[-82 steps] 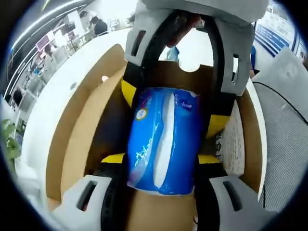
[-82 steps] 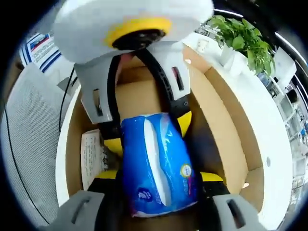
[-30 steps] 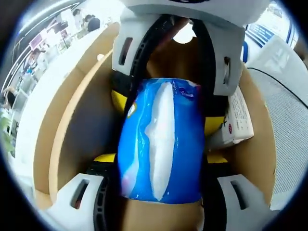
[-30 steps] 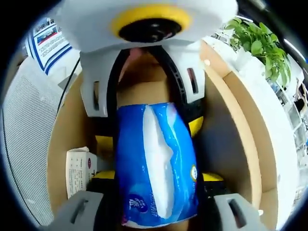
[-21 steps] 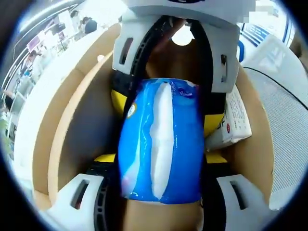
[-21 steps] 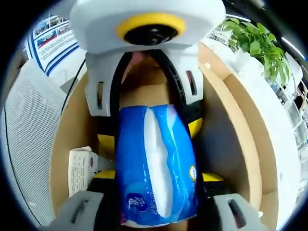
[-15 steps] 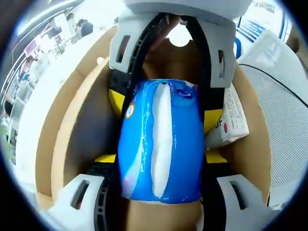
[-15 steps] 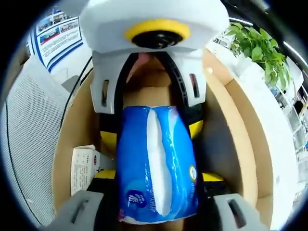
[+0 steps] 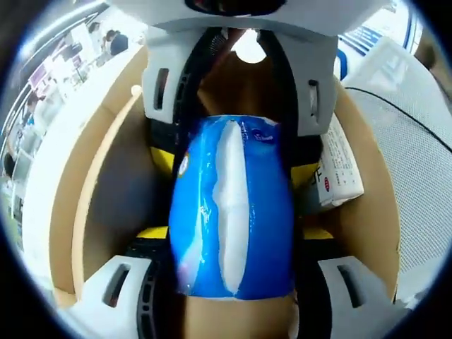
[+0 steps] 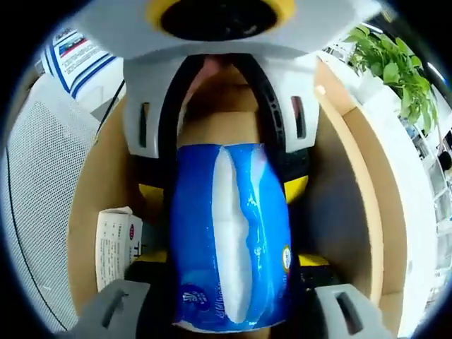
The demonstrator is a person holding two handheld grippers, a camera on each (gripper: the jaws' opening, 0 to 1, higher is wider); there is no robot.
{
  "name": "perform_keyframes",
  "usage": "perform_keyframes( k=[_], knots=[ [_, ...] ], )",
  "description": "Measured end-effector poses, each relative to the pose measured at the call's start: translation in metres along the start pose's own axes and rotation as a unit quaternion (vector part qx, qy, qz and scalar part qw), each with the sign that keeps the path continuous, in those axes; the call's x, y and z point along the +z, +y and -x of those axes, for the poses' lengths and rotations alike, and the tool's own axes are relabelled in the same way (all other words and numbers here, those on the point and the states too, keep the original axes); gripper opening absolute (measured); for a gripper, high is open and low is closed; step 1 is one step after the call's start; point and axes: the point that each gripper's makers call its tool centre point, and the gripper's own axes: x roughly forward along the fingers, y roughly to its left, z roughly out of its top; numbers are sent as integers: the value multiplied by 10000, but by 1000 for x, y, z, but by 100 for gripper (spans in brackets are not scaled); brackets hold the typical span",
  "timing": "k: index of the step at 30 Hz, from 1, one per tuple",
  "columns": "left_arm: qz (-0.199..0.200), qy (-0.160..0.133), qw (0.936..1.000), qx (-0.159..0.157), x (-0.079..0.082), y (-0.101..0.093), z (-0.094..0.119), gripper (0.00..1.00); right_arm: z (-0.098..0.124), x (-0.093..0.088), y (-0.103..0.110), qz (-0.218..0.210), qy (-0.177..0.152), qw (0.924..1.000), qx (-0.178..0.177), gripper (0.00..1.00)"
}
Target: Operate the shoe box by opening the lid, removing the specified soft item, and placing it in the target area until the item is outside and the box remains undamaged.
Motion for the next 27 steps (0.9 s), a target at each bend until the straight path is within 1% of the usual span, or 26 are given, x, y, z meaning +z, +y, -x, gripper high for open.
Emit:
perform_keyframes(
  k=[3,6,7,8,9,10,12,14,15,16,17,18,21,27],
  knots=[
    [20,-25,10000,-3,0,0,0,68,-1,0,1,-11,-13,10000,48,64],
    [63,-143,9999,25,0,0,1,67,-1,1,0,-13,-49,10000,51,63],
    [246,-235,9994,75,2,2,1,65,-1,1,1,-22,-62,10000,62,61],
    [328,-178,9992,112,1,4,2,62,0,1,2,-18,-90,9999,69,58],
    [219,-110,9997,97,2,1,1,61,0,1,2,-21,-93,9999,58,56],
    [251,16,9996,116,3,0,2,59,1,1,3,-21,-97,9999,59,54],
    [143,88,9998,118,5,-2,2,56,2,2,5,10,-93,10000,34,50],
    [165,93,9998,76,5,-3,3,53,5,4,7,20,-106,9999,6,47],
    [187,76,9998,80,5,-3,3,52,8,5,8,145,-97,9998,-72,46],
    [164,84,9998,81,6,-6,7,51,9,5,10,113,-98,9999,-63,45],
    [69,108,9999,112,7,-8,10,50,12,7,12,98,-134,9998,-66,45],
    [-71,103,9996,242,9,-8,15,50,15,10,11,183,-205,9995,-157,44],
    [-22,59,9996,259,9,-10,22,49,19,15,14,213,-325,9990,-205,44],
    [-24,73,9995,306,11,-9,28,49,24,21,13,267,-339,9988,-229,44]
  ],
)
